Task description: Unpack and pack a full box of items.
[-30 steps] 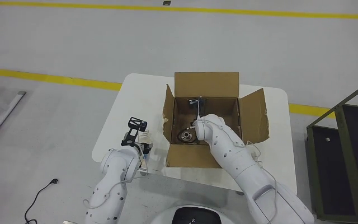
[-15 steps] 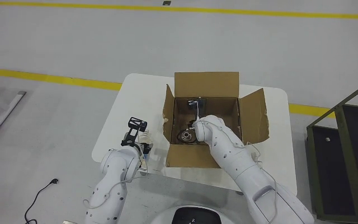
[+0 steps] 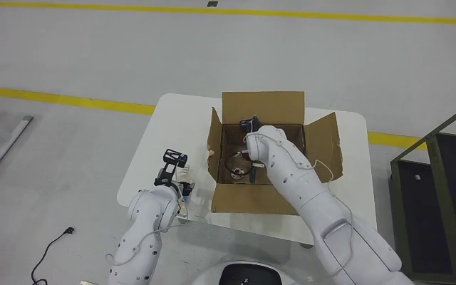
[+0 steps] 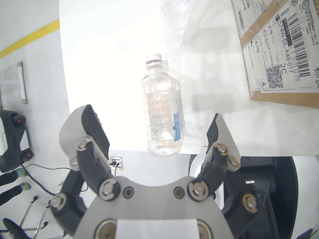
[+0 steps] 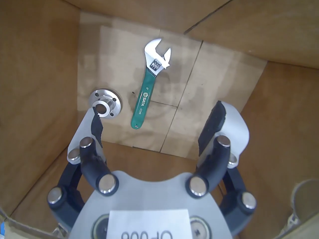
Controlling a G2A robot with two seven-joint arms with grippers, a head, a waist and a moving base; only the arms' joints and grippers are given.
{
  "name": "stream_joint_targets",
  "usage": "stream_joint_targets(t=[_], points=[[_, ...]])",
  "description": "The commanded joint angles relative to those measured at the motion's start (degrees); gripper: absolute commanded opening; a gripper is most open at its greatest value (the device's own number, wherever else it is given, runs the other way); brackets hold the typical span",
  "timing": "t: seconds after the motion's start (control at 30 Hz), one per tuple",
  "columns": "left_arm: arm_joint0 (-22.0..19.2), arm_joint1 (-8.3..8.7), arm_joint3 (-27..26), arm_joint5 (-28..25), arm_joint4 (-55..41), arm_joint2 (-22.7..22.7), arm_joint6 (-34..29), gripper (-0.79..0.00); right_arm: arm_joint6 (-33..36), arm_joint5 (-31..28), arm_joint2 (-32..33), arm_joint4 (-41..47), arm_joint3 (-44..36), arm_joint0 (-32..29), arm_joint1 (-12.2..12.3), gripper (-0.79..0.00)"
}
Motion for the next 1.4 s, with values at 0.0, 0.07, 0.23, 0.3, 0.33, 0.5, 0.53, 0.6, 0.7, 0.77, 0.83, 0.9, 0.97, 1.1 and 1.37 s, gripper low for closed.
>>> stream_joint_targets(t=[0.0, 0.07, 0.23, 0.3, 0.33, 0.5, 0.53, 0.6, 0.7, 0.77, 0.83, 0.9, 0.97, 1.1, 1.37], points=[[0.0, 0.00, 0.0, 0.0, 0.0, 0.0, 0.0, 0.000, 1.0, 0.9, -0.3, 0.0, 1.3, 0.7, -0.4, 0.000], [0.0, 0.00, 0.0, 0.0, 0.0, 0.0, 0.0, 0.000, 2.1, 1.7, -0.6, 0.1, 3.3, 1.2, -0.8, 0.000], [0.0, 0.00, 0.0, 0.0, 0.0, 0.0, 0.0, 0.000, 2.2, 1.9, -0.7, 0.1, 3.8, 1.3, -0.8, 0.000], [0.0, 0.00, 0.0, 0.0, 0.0, 0.0, 0.0, 0.000, 2.2, 1.9, -0.7, 0.1, 3.8, 1.3, -0.8, 0.000], [0.0, 0.00, 0.0, 0.0, 0.0, 0.0, 0.0, 0.000, 2.2, 1.9, -0.7, 0.1, 3.8, 1.3, -0.8, 0.000], [0.0, 0.00, 0.0, 0.0, 0.0, 0.0, 0.0, 0.000, -0.9, 1.9, -0.4, 0.3, 3.2, -0.1, -0.8, 0.000], [0.0, 0.00, 0.0, 0.0, 0.0, 0.0, 0.0, 0.000, -1.7, 2.2, -0.2, 0.6, 3.0, -0.8, -0.8, 0.000], [0.0, 0.00, 0.0, 0.0, 0.0, 0.0, 0.0, 0.000, -3.1, 3.1, 0.1, 0.8, 2.7, -1.6, -0.8, 0.000], [0.0, 0.00, 0.0, 0.0, 0.0, 0.0, 0.0, 0.000, -4.4, 3.9, 0.2, 1.0, 2.9, -2.2, -1.0, -0.018], [0.0, 0.00, 0.0, 0.0, 0.0, 0.0, 0.0, 0.000, -5.0, 4.6, 0.2, 1.2, 3.4, -2.4, -1.2, -0.262], [0.0, 0.00, 0.0, 0.0, 0.0, 0.0, 0.0, 0.000, -5.5, 5.3, 0.4, 1.4, 4.2, -2.3, -1.4, -0.434], [0.0, 0.00, 0.0, 0.0, 0.0, 0.0, 0.0, 0.000, -5.8, 5.6, 0.5, 1.7, 5.4, -2.0, -1.5, -0.468], [0.0, 0.00, 0.0, 0.0, 0.0, 0.0, 0.0, 0.000, -5.9, 5.3, 0.8, 2.3, 6.6, -1.6, -1.7, -0.462], [0.0, 0.00, 0.0, 0.0, 0.0, 0.0, 0.0, 0.000, -6.9, 4.8, 0.9, 2.8, 8.7, -0.6, -2.1, -0.446], [0.0, 0.00, 0.0, 0.0, 0.0, 0.0, 0.0, 0.000, -8.9, 3.4, 1.0, 4.7, 13.1, 0.8, -3.2, -0.425]])
